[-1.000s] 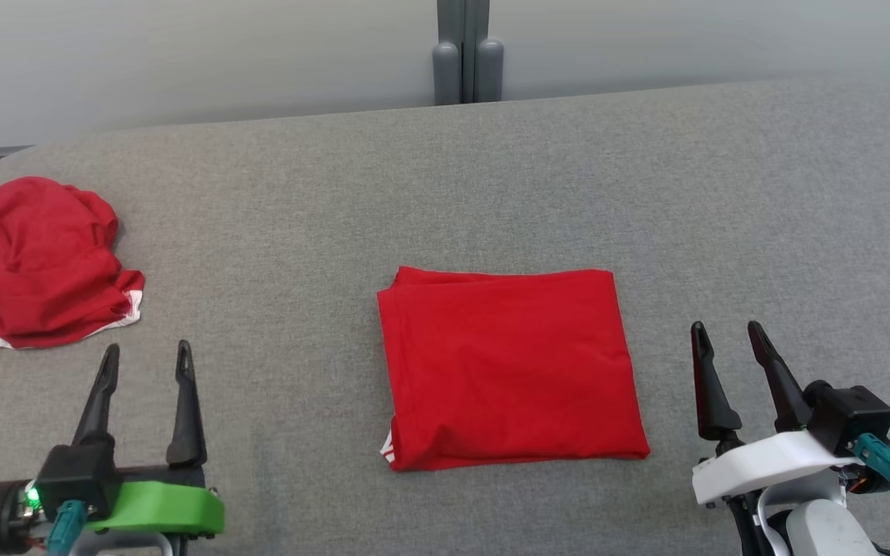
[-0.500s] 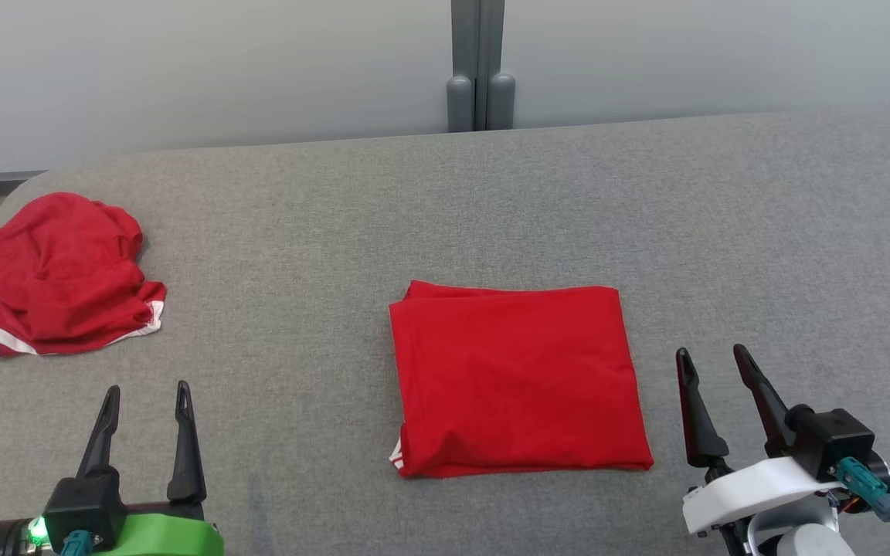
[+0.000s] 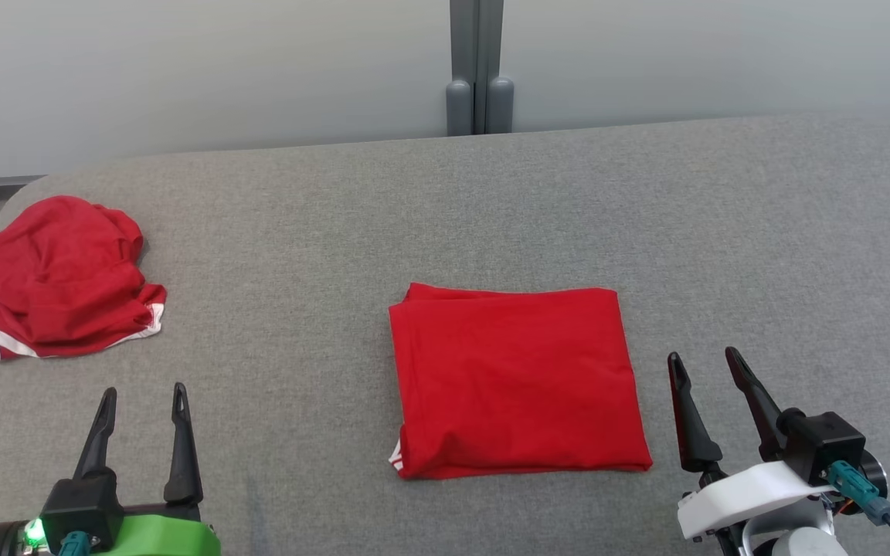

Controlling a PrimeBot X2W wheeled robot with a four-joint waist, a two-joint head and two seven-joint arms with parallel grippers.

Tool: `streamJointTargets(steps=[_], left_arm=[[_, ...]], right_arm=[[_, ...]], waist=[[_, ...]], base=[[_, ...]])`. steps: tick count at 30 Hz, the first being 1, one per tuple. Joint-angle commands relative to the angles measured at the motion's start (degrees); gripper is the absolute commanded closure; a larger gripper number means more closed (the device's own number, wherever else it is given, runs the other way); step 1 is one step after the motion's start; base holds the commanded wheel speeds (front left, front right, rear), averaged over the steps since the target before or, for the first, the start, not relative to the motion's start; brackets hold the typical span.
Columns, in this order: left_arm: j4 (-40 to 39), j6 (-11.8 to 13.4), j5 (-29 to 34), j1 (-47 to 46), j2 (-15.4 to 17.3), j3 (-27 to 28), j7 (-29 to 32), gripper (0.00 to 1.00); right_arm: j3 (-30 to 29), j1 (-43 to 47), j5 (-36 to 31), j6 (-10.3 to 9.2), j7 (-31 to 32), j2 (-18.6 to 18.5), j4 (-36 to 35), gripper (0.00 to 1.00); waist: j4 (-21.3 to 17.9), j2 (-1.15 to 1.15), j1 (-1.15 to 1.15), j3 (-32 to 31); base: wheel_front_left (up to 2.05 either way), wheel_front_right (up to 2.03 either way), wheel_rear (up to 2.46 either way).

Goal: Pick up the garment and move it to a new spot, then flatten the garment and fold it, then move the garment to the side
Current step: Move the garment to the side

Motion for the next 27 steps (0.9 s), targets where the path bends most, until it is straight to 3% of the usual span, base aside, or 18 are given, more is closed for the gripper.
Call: streamJointTargets(steps=[1,12,21,27], left_arm=[[0.0,-0.2,0.3,0.0,-0.2,0.2,-0.2,0.0],[-0.3,-0.7,0.7,-0.7,-0.3,1.0,-0.2,0.0],[-0.5,-1.0,1.0,-2.9,-0.5,0.1,-0.2,0.0],[-0.4,-1.2,0.5,-4.2,-0.6,-0.1,-0.2,0.0]], right_arm=[[-0.1,0.6,-0.3,-0.03,-0.1,0.0,0.0,0.0],[2.3,-6.0,-2.3,-0.04,-0.1,-1.1,1.9,0.0],[6.9,-19.7,-0.8,-0.04,8.1,-2.6,17.4,0.0],[8.2,-23.7,0.9,-0.04,10.8,-2.5,26.0,0.0]], waist=[[0.0,0.0,0.0,0.0],[-0.4,0.0,0.0,0.4],[0.6,0.0,0.0,2.9],[1.6,0.0,0.0,5.3]], base=[[0.0,0.0,0.0],[0.0,0.0,0.0],[0.0,0.0,0.0],[0.0,0.0,0.0]])
